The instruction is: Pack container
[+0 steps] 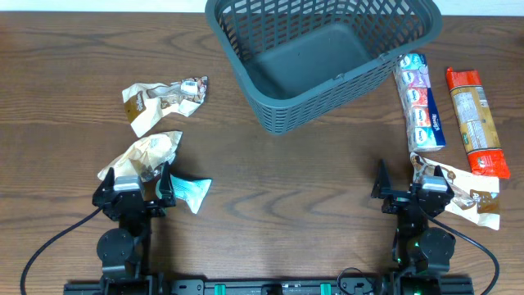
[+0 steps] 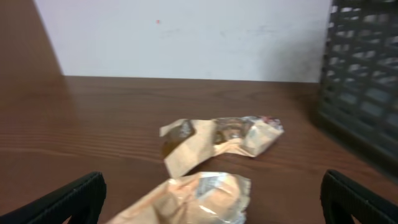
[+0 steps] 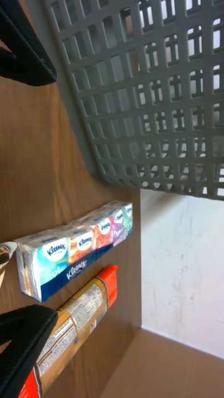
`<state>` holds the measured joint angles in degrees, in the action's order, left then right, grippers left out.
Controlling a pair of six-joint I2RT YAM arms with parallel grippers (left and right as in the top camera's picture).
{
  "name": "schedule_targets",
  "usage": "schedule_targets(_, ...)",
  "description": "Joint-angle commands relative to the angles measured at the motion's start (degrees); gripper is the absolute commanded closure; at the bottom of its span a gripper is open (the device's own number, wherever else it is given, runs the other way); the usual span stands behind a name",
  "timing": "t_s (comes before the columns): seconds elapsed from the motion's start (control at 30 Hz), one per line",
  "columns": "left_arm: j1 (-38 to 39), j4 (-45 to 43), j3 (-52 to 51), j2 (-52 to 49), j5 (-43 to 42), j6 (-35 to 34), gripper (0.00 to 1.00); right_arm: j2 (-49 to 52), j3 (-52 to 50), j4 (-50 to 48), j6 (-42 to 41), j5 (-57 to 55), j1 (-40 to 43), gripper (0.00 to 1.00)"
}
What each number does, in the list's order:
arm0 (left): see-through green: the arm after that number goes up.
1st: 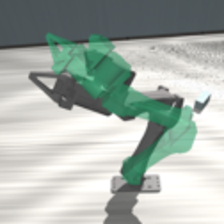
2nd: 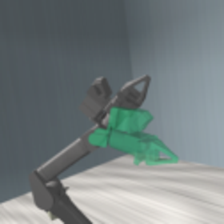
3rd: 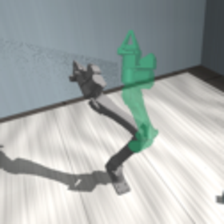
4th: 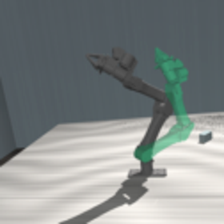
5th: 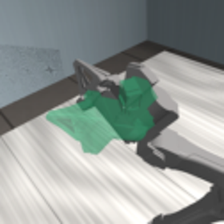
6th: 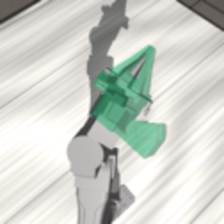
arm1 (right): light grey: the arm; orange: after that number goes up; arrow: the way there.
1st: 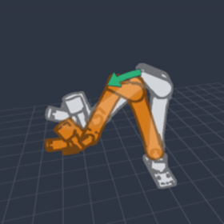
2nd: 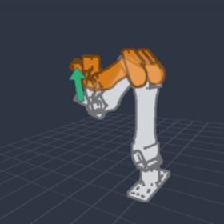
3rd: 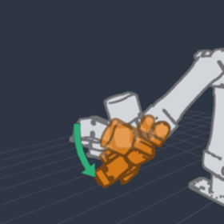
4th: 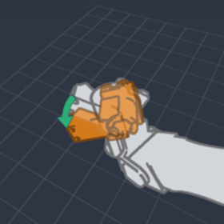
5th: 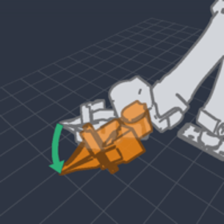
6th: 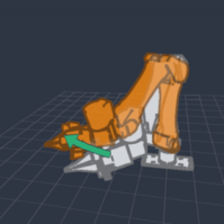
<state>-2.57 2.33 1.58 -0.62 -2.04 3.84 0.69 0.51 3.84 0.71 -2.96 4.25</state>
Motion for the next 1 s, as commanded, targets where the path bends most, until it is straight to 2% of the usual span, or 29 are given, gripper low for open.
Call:
schedule_targets(0.0, -0.24, 1.73, -0.31, 0.33, -8.41, -2.64, 0.01, -0.39, -0.2, 0.22, 0.66, 0.37, -0.59, 0.01)
schedule_targets(0.17, -0.24, 2.86, 4.94, -0.28, -16.9, -2.64, 0.01, -0.39, -0.2, -0.17, -0.07, 1.75, -0.59, 0.01)
schedule_targets(0.33, -0.07, 13.33, 17.38, -5.38, -19.61, -2.54, 0.01, -0.39, 0.63, -2.36, -0.07, 9.38, -0.59, 0.01)
schedule_targets(0.47, 1.25, 22.51, 31.87, -13.51, -19.61, -0.39, 0.01, -0.33, 5.09, -2.49, -3.87, 10.93, -0.59, 0.01)
schedule_targets(0.67, 5.09, 33.7, 55.34, -27.3, -20.72, 1.27, 0.01, 3.72, 19.71, 6.21, -3.87, 10.93, -0.57, 0.01)
schedule_targets(0.8, 6.93, 37.18, 64.85, -32.72, -27.58, 1.22, 0.01, 10.93, 33.79, 15.12, -3.87, 13.29, -0.59, 0.01)
schedule_targets(0.87, 7.04, 37.38, 65.57, -33.57, -32.2, 1.2, 0.01, 15.61, 43.04, 21.16, -3.87, 20.55, -0.59, 0.01)
schedule_targets(0.97, 7.04, 42.01, 65.46, -33.75, -37.44, 1.2, 0.01, 20.79, 56.06, 30.1, -3.65, 40.85, -0.59, 0.01)
